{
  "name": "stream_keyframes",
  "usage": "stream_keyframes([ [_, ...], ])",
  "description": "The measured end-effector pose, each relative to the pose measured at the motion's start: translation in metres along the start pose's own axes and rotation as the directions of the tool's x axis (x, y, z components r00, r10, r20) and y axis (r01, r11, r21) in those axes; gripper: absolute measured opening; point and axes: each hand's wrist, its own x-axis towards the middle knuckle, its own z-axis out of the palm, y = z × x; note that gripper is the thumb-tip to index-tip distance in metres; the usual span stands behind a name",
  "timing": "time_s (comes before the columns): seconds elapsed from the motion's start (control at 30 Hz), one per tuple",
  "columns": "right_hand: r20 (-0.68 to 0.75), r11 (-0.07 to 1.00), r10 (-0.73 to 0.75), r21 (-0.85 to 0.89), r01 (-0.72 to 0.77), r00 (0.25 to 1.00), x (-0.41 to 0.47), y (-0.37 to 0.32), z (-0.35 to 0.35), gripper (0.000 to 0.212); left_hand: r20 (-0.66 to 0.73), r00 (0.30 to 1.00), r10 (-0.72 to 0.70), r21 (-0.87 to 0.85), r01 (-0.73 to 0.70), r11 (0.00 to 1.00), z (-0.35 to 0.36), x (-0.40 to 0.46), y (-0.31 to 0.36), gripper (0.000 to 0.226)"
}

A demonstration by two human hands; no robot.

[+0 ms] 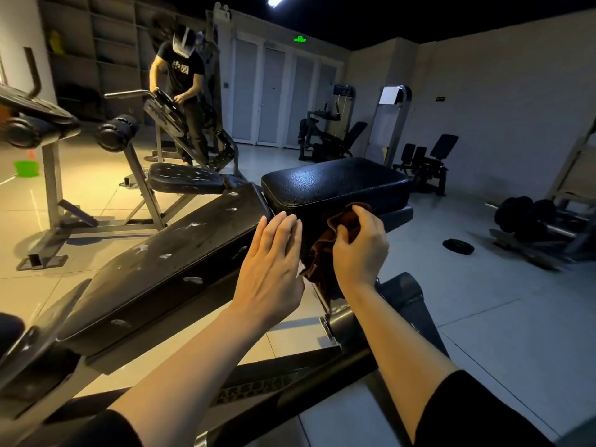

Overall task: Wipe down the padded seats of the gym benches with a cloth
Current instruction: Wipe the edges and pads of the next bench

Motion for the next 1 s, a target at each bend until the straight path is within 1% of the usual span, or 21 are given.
stream_keyframes([
  [0.07, -0.004, 0.999, -0.03, -0.043, 0.03, 1.0, 0.003, -0.003, -0.001, 0.034, 0.005, 1.0, 0.006, -0.007, -0.006, 1.0, 0.001, 0.001, 0.0, 0.087],
  [0.23, -0.119, 0.985, -0.157, -0.089, 0.147, 0.981, 0.011, -0.011, 0.005, 0.028, 0.038, 0.999, 0.025, -0.003, -0.025, 1.0, 0.002, 0.003, -0.001, 0.09],
  [0.3, -0.085, 0.978, -0.187, -0.11, 0.177, 0.979, 0.005, -0.014, 0.015, 0.025, 0.034, 0.999, 0.02, -0.008, -0.02, 1.0, 0.003, 0.003, -0.003, 0.089],
  [0.33, -0.052, 0.969, -0.225, -0.117, 0.218, 0.973, -0.001, -0.015, 0.022, 0.023, 0.03, 0.999, 0.018, -0.014, -0.017, 1.0, 0.003, 0.003, -0.003, 0.089],
  [0.43, 0.077, 0.909, -0.394, -0.116, 0.401, 0.916, -0.01, -0.013, 0.028, 0.017, 0.021, 1.0, 0.012, -0.038, -0.011, 0.999, 0.005, 0.003, -0.005, 0.088],
  [0.47, 0.102, 0.9, -0.411, -0.114, 0.421, 0.906, -0.005, -0.01, 0.024, 0.015, 0.018, 1.0, 0.014, -0.039, -0.013, 0.999, 0.005, 0.003, -0.005, 0.088],
  [0.5, 0.094, 0.914, -0.38, -0.114, 0.389, 0.92, 0.003, -0.005, 0.019, 0.014, 0.015, 1.0, 0.019, -0.034, -0.018, 0.999, 0.006, 0.003, -0.005, 0.087],
  [0.53, 0.053, 0.949, -0.291, -0.112, 0.295, 0.955, 0.012, 0.0, 0.012, 0.014, 0.009, 1.0, 0.022, -0.027, -0.022, 0.999, 0.007, 0.004, -0.005, 0.085],
  [0.57, -0.012, 0.981, -0.164, -0.104, 0.162, 0.986, 0.021, 0.005, 0.006, 0.014, 0.001, 1.0, 0.021, -0.022, -0.021, 1.0, 0.008, 0.004, -0.005, 0.084],
  [0.6, -0.069, 0.993, -0.062, -0.101, 0.055, 0.996, 0.026, 0.007, 0.002, 0.014, -0.004, 1.0, 0.019, -0.019, -0.019, 1.0, 0.008, 0.004, -0.005, 0.083],
  [0.63, -0.103, 0.994, -0.035, -0.109, 0.024, 0.994, 0.025, 0.007, 0.002, 0.014, -0.003, 1.0, 0.019, -0.016, -0.019, 1.0, 0.009, 0.004, -0.005, 0.083],
  [0.67, -0.105, 0.99, -0.084, -0.122, 0.071, 0.991, 0.02, 0.002, 0.006, 0.016, 0.005, 1.0, 0.02, -0.011, -0.02, 1.0, 0.009, 0.004, -0.005, 0.085],
  [0.7, -0.076, 0.978, -0.177, -0.129, 0.166, 0.981, 0.011, -0.004, 0.012, 0.018, 0.018, 1.0, 0.019, -0.003, -0.019, 1.0, 0.01, 0.003, -0.007, 0.087],
  [0.77, 0.033, 0.927, -0.356, -0.116, 0.357, 0.934, -0.006, -0.015, 0.025, 0.021, 0.032, 0.999, 0.019, 0.002, -0.02, 1.0, 0.01, 0.001, -0.01, 0.086],
  [0.83, 0.133, 0.886, -0.445, -0.079, 0.457, 0.885, -0.009, -0.017, 0.027, 0.017, 0.031, 0.999, 0.027, -0.014, -0.026, 1.0, 0.01, 0.0, -0.012, 0.082],
  [0.87, 0.142, 0.882, -0.456, -0.063, 0.468, 0.879, -0.004, -0.015, 0.025, 0.015, 0.032, 0.999, 0.028, -0.013, -0.028, 1.0, 0.01, 0.0, -0.013, 0.083],
  [0.9, 0.117, 0.892, -0.442, -0.05, 0.45, 0.889, 0.001, -0.012, 0.022, 0.015, 0.037, 0.999, 0.028, -0.003, -0.028, 1.0, 0.01, 0.001, -0.014, 0.085],
  [1.0, -0.017, 0.949, -0.314, -0.037, 0.313, 0.949, 0.004, -0.008, 0.018, 0.022, 0.05, 0.999, 0.018, 0.041, -0.02, 0.999, 0.008, 0.0, -0.018, 0.092],
])
